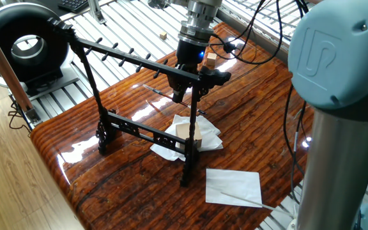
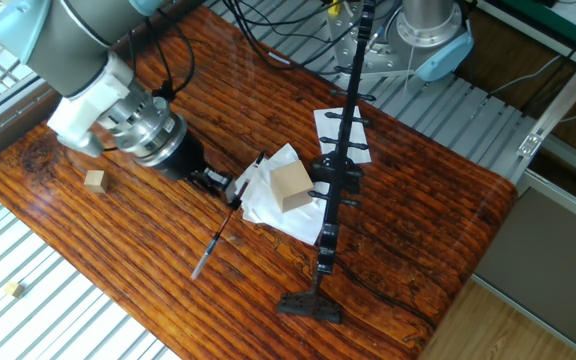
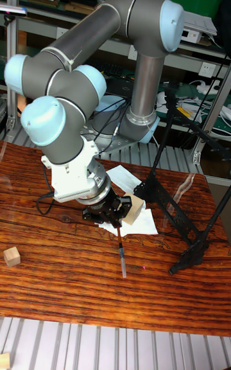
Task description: Place the brush on the pen rack
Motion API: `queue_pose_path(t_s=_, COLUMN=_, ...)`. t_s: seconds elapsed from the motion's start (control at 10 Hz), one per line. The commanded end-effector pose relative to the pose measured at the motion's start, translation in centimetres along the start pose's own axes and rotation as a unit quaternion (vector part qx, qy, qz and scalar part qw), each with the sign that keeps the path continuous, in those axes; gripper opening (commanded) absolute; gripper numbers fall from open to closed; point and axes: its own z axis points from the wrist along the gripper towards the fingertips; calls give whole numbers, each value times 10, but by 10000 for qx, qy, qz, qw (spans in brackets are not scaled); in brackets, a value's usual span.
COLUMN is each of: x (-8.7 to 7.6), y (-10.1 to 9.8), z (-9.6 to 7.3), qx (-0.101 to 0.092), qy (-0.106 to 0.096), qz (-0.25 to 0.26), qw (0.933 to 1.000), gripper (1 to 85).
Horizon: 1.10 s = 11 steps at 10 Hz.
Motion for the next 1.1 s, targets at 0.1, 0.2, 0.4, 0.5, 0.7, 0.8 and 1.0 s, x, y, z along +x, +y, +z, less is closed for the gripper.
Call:
queue_pose_path(t_s=0.1, x=12, y=19, z=-2, qx=-432, qy=352, qz=473, qw=9973, gripper=13)
queue_pose_path(t_s=0.2, x=12, y=20, z=-1, qx=-469, qy=404, qz=512, qw=9968, gripper=13)
queue_pose_path(t_s=0.4, x=11, y=24, z=1, qx=-574, qy=482, qz=574, qw=9955, gripper=13)
queue_pose_path(t_s=0.5, x=10, y=28, z=2, qx=-656, qy=512, qz=616, qw=9946, gripper=13)
queue_pose_path(t_s=0.7, x=10, y=34, z=3, qx=-760, qy=577, qz=669, qw=9932, gripper=13)
queue_pose_path(t_s=0.8, x=11, y=36, z=3, qx=-798, qy=602, qz=700, qw=9925, gripper=13)
queue_pose_path(t_s=1.0, x=15, y=40, z=2, qx=-868, qy=709, qz=815, qw=9904, gripper=13)
